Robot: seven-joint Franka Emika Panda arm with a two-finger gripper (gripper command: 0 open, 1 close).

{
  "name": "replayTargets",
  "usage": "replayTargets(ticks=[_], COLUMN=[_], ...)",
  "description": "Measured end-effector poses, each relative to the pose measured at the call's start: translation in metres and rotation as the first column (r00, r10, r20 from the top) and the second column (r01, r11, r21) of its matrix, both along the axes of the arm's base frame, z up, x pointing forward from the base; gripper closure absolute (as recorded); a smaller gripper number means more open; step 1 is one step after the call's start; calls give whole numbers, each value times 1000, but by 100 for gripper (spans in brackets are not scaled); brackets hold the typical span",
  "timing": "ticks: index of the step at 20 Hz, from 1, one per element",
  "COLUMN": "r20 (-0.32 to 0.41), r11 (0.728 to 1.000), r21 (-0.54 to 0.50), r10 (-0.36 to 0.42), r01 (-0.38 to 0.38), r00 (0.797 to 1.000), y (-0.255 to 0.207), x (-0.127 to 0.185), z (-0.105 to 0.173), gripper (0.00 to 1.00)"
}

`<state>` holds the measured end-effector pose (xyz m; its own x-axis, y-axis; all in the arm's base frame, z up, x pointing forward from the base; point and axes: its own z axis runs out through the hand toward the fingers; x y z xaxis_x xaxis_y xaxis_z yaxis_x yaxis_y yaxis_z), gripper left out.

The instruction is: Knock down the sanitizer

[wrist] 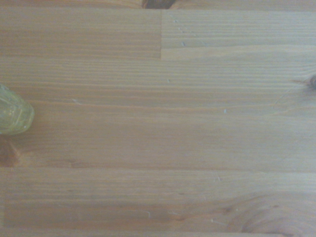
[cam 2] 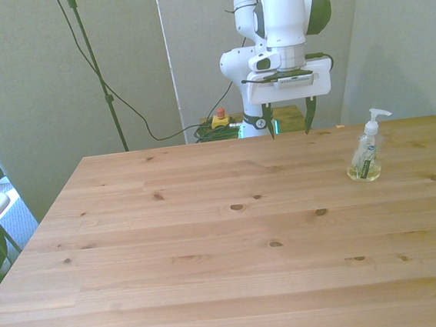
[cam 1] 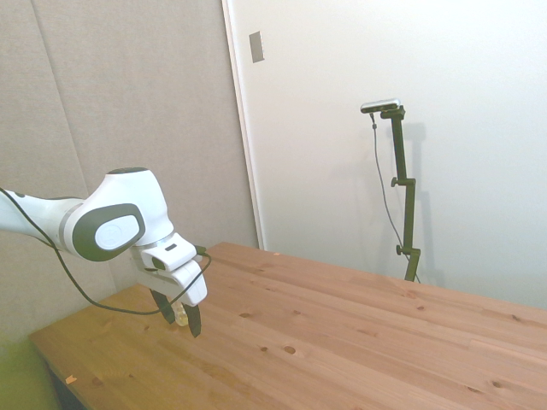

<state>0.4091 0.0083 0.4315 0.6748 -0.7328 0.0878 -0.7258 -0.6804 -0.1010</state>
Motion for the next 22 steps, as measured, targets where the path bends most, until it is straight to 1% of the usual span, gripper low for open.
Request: replayTargets(ticks=[3, 6, 7, 15, 18, 22], r20=[-2, 0, 2, 20, 17, -3], r11=[1000, 999, 999, 996, 995, 994], r21=[-3, -16, -20, -66, -74, -74], r10=[8, 34, 39, 58, 73, 86], r01=[-8, -34, -39, -57, -71, -86], r00=[1000, 999, 999, 998, 997, 996], y=[3, 22, 31, 100, 127, 149], x=[1, 4, 6, 32, 40, 49], z=[-1, 1, 2, 9, 6, 2], gripper=[0, 0, 100, 100, 100, 100])
